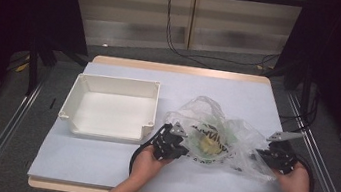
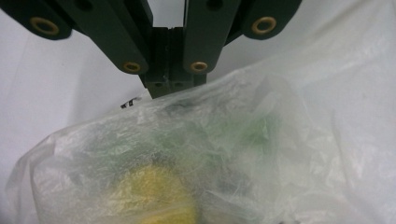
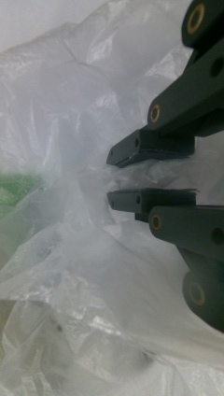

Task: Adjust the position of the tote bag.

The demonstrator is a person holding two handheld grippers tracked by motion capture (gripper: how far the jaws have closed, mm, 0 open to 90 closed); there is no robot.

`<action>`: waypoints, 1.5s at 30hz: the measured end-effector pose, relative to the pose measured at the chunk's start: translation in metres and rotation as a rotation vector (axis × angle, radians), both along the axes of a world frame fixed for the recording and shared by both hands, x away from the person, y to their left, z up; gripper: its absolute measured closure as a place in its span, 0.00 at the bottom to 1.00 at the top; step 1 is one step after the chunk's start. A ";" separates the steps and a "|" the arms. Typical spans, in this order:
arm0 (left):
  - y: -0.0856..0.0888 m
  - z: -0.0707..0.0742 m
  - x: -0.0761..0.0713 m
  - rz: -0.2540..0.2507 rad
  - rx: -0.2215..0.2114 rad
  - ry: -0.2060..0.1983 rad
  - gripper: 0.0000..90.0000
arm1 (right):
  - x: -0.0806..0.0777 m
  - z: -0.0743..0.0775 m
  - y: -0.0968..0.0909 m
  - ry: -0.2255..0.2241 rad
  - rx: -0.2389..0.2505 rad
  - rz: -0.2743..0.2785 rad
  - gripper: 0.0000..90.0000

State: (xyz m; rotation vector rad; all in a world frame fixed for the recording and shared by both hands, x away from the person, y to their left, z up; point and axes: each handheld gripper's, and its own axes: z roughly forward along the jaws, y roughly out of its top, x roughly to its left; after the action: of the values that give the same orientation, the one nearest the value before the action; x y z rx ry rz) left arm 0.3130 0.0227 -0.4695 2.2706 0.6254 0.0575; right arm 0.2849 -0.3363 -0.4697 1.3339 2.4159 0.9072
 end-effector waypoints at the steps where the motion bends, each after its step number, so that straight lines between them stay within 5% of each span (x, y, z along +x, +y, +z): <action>1: 0.001 0.001 0.000 0.000 0.011 -0.007 1.00 | 0.004 0.000 0.001 0.001 0.012 0.006 0.85; 9: 0.008 0.000 -0.003 0.025 0.009 -0.002 1.00 | 0.027 -0.001 0.006 0.000 0.027 0.026 0.80; 30: 0.010 -0.001 0.000 0.050 0.014 -0.014 1.00 | -0.004 0.016 -0.023 -0.023 0.099 0.024 0.45; 45: 0.010 0.000 0.000 0.039 0.016 -0.024 1.00 | -0.006 0.033 -0.030 -0.033 0.104 0.009 0.42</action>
State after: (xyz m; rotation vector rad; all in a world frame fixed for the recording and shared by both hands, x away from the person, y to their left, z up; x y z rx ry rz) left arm 0.3126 0.0324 -0.4691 2.2703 0.6584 0.1087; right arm 0.2793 -0.3668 -0.4365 1.3325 2.3814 1.0618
